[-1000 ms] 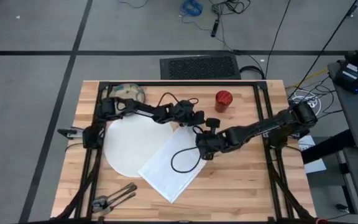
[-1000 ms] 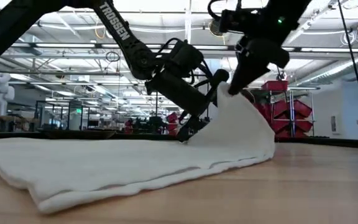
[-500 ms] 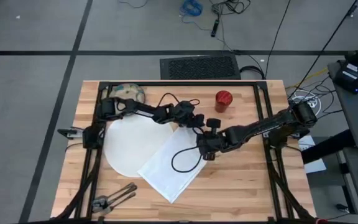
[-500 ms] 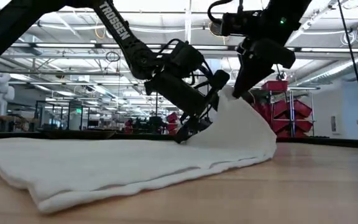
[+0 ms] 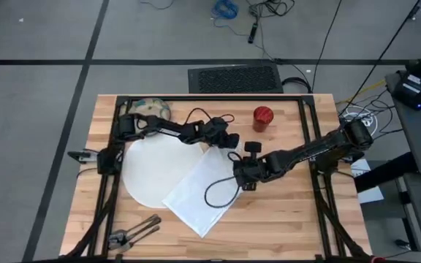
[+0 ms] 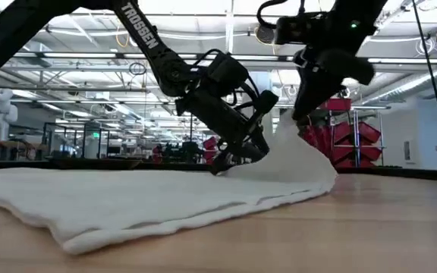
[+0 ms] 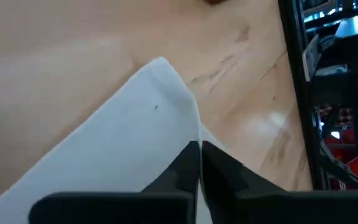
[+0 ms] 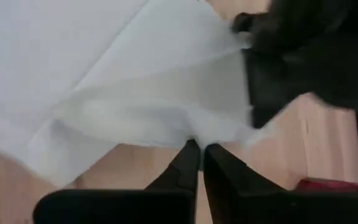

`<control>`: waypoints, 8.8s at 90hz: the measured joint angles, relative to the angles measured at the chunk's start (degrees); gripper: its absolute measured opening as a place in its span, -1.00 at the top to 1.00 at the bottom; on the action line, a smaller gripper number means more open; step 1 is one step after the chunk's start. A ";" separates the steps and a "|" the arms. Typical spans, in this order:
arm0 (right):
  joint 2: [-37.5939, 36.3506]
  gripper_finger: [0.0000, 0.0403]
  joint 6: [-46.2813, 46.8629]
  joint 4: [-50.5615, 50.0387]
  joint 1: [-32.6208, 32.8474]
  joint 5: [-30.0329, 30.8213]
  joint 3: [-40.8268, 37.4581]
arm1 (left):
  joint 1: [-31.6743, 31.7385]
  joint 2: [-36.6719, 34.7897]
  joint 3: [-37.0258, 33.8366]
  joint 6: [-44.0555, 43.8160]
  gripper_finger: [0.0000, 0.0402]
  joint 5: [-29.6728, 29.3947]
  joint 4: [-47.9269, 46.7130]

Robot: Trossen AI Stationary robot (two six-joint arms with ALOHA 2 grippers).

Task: Set table place
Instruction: Fold the white napkin

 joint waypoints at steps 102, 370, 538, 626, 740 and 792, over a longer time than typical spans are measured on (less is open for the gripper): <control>1.60 1.00 10.98 -25.58 -9.67 8.95 -0.13 | 2.08 -5.40 0.00 -0.29 1.00 -18.10 0.80; 17.20 1.00 8.53 43.89 18.07 4.97 0.72 | -53.01 -15.56 -2.01 -50.24 1.00 -57.27 -60.45; 22.53 -0.18 12.20 22.99 18.51 4.16 16.28 | -57.21 -16.97 0.43 -33.38 0.47 -37.08 -72.54; 28.77 -0.09 22.37 48.34 16.21 5.72 4.56 | -57.64 -16.62 -2.21 -30.65 0.47 -39.74 -71.60; 33.16 -0.09 16.71 44.51 17.72 5.82 14.34 | -55.99 -18.06 -11.02 -31.63 0.47 -35.74 -71.21; 34.25 -0.09 16.95 44.91 17.74 5.75 14.29 | -54.44 -19.20 -11.00 -26.45 0.47 -31.37 -71.27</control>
